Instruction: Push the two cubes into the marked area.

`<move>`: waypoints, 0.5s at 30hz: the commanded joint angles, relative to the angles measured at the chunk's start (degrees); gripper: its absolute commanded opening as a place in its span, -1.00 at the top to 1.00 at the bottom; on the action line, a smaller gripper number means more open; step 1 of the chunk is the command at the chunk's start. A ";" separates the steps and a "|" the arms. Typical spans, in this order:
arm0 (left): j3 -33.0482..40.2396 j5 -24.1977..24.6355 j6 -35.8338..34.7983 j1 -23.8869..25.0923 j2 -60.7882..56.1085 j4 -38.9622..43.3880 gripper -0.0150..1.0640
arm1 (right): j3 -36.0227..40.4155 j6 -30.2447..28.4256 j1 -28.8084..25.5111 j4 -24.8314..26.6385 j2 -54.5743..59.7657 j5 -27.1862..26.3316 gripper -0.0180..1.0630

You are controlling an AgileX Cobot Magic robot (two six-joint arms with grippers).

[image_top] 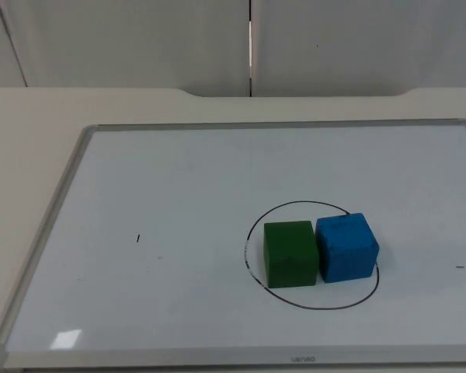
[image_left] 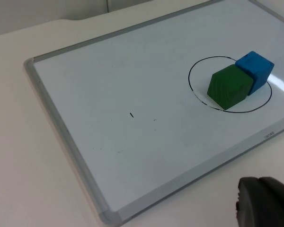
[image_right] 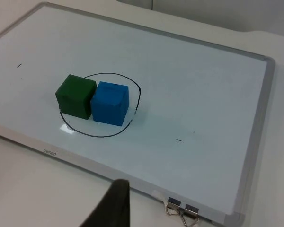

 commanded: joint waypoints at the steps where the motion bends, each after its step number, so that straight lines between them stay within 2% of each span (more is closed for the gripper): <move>1: 0.31 -0.19 -0.34 0.01 -0.23 0.04 0.98 | 0.02 -0.34 -0.14 0.00 -0.19 0.11 -0.98; 15: 0.31 -0.19 0.00 0.01 -0.23 1.26 0.98 | 0.02 -0.34 -0.14 0.00 -0.19 0.11 -0.98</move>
